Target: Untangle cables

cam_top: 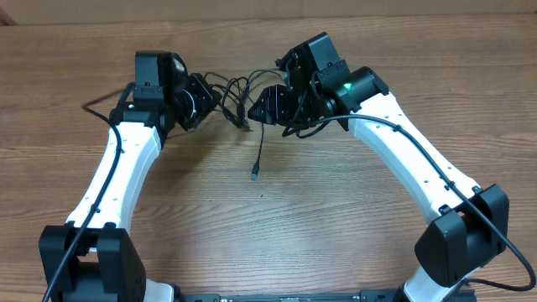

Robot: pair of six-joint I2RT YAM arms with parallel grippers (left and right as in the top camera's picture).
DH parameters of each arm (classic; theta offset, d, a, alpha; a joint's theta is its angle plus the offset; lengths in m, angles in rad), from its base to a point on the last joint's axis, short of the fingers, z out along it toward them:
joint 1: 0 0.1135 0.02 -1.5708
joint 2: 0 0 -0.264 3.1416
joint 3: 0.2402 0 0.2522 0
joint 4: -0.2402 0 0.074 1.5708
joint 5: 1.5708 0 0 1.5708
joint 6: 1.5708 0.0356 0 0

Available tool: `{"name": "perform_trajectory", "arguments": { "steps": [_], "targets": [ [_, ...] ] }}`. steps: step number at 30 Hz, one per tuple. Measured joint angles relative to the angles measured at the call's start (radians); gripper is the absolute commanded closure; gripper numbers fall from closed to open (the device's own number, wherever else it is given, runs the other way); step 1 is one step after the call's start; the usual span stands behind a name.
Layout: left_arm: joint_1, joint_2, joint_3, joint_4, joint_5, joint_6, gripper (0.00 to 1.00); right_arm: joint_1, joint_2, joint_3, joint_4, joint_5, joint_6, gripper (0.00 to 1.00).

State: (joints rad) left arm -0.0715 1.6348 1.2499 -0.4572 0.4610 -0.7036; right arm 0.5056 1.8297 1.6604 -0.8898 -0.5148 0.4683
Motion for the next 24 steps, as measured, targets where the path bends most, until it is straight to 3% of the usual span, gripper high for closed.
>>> {"name": "perform_trajectory", "arguments": {
  "steps": [4, 10, 24],
  "targets": [
    [0.000, 0.000, 0.000, 0.049, 0.129, 0.306, 0.96, 0.000, 0.000, 0.000, -0.001, 0.006, -0.025, 0.42],
    [0.000, 0.000, 0.000, 0.092, 0.343, 0.587, 0.96, 0.000, 0.000, 0.000, -0.001, 0.020, -0.036, 0.42],
    [0.008, 0.000, 0.000, -0.031, 0.524, 0.686, 0.96, 0.000, 0.018, 0.000, 0.012, 0.111, 0.162, 0.51]
  ]
}}
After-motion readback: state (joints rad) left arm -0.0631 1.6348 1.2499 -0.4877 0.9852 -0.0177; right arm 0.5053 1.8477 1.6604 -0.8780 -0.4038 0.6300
